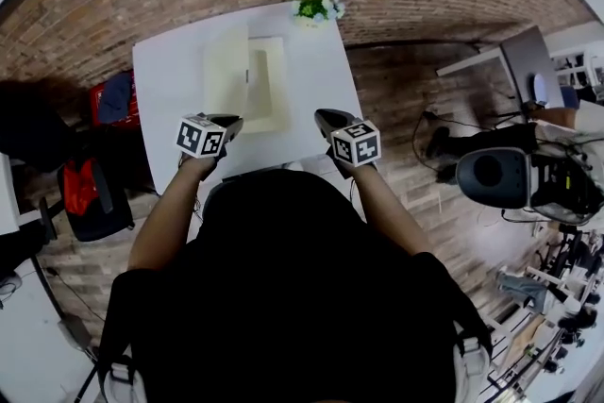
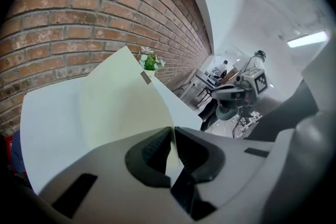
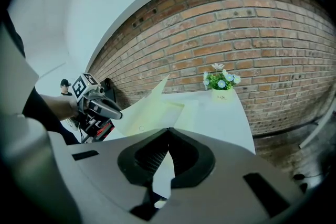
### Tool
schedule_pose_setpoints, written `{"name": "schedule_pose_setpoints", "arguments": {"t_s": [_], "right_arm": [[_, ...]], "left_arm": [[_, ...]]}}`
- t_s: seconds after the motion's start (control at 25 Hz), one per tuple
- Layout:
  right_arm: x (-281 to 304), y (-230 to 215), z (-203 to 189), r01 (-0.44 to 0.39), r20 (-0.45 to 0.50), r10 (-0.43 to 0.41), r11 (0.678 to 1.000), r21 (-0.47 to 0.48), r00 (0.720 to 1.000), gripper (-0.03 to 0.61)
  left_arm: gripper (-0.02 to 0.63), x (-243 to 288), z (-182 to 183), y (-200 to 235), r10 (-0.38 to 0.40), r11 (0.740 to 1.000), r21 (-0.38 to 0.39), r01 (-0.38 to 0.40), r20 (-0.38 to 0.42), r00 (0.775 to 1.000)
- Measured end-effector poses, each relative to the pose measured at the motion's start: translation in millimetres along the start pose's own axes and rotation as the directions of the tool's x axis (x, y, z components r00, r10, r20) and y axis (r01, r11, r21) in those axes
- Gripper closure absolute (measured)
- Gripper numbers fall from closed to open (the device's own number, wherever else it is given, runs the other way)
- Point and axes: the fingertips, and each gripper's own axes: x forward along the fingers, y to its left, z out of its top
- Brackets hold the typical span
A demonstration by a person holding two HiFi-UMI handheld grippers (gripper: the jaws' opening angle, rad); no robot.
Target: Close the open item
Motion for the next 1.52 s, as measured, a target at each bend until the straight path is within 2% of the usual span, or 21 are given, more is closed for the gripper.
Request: {"name": "schedule_pose_setpoints", "arguments": {"t_s": [0.64, 1.52], "right_arm": [[-16.6, -20.8, -17.6, 0.053, -0.006, -0.053, 0.997, 0.054, 0.999, 0.555], [-21.6, -42.8, -29.1, 0.088, -0.039, -0.086, 0.993, 0.073, 0.996, 0.555]], "left_arm": [[0.578, 53.3, 1.7, -12.0, -0.086, 0.996, 0.014, 0.088, -0.093, 0.992], [0.572, 123.3, -2.2, -15.2, -0.161, 0.986, -0.004, 0.165, -0.241, 0.957]]}}
